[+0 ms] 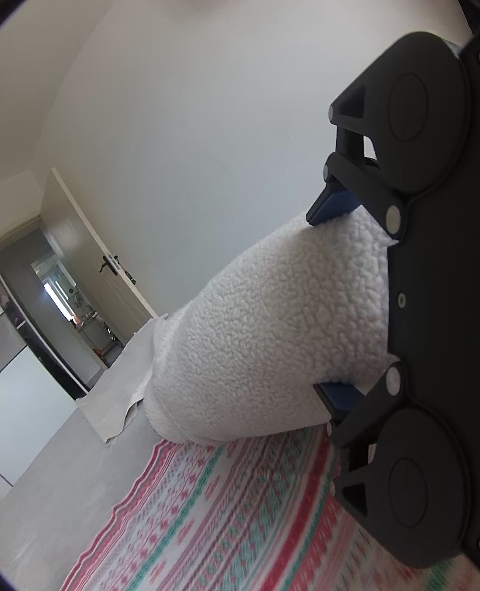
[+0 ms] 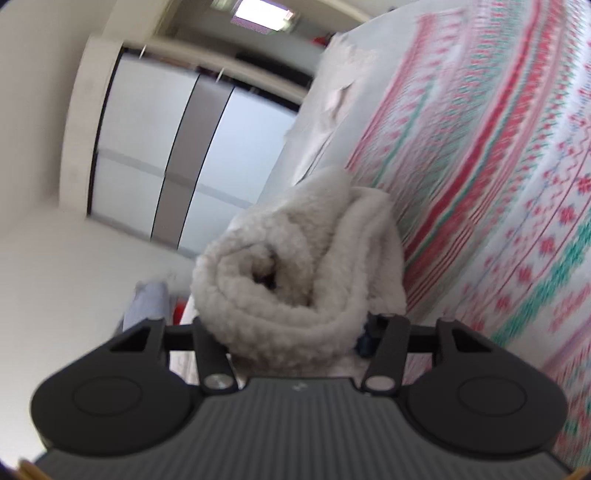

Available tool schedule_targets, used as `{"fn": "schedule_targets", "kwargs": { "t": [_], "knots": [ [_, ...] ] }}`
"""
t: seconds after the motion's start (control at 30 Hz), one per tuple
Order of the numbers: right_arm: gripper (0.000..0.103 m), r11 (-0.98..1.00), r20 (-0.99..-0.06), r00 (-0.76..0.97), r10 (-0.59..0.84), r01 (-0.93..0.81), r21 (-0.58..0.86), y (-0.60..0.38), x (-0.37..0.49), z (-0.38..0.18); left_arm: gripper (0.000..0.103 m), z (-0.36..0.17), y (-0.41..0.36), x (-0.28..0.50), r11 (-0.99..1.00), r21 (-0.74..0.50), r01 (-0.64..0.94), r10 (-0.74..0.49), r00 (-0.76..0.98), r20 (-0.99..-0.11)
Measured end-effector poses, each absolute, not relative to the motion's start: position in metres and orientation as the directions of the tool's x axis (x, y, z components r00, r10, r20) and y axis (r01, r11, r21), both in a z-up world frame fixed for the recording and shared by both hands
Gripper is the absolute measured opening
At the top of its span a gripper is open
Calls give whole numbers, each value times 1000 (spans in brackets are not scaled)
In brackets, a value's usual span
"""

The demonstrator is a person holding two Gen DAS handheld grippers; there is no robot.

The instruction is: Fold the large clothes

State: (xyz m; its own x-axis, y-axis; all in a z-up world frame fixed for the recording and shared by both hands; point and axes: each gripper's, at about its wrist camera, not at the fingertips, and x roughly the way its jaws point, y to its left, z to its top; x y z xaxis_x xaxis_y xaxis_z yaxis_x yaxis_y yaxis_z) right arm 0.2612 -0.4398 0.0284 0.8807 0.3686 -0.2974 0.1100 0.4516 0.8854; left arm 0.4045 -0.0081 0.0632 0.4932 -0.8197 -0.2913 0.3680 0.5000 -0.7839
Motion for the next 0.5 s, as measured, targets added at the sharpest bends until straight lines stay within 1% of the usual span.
{"fn": "schedule_targets", "kwargs": {
  "t": [0.03,0.1,0.2,0.23,0.27,0.3,0.33,0.37,0.4,0.43,0.47,0.5],
  "knots": [
    [51,468,-301,863,406,87,880,-429,254,37,86,68,4,395,511,-780,361,-814,495,-304],
    [51,518,-338,830,444,70,853,-407,239,44,86,71,27,374,542,-762,355,-799,499,-337],
    [51,537,-409,770,490,103,837,-384,222,36,86,66,52,342,622,-693,363,-758,501,-418],
    [51,554,-434,755,491,114,825,-377,217,32,83,63,57,332,644,-667,374,-746,498,-442],
    [55,578,-465,743,482,130,806,-372,213,30,83,59,60,321,650,-644,404,-749,485,-452],
    [62,604,-501,724,474,146,783,-365,210,26,83,57,60,314,654,-624,428,-750,474,-461],
    [67,624,-535,695,480,158,765,-360,210,22,85,56,61,305,684,-584,438,-726,490,-482],
    [77,648,-565,674,477,165,744,-356,209,19,85,58,60,298,715,-538,447,-697,522,-492],
    [84,672,-576,680,452,165,722,-351,205,19,87,60,59,291,744,-491,453,-666,557,-495],
    [85,684,-584,695,420,181,707,-352,198,22,94,62,58,287,771,-451,449,-635,594,-493],
    [87,682,-578,712,398,192,706,-356,194,28,98,65,58,283,792,-420,443,-608,630,-483],
    [88,667,-548,739,392,181,722,-362,188,35,103,67,59,280,812,-392,432,-580,668,-466]
  ]
}}
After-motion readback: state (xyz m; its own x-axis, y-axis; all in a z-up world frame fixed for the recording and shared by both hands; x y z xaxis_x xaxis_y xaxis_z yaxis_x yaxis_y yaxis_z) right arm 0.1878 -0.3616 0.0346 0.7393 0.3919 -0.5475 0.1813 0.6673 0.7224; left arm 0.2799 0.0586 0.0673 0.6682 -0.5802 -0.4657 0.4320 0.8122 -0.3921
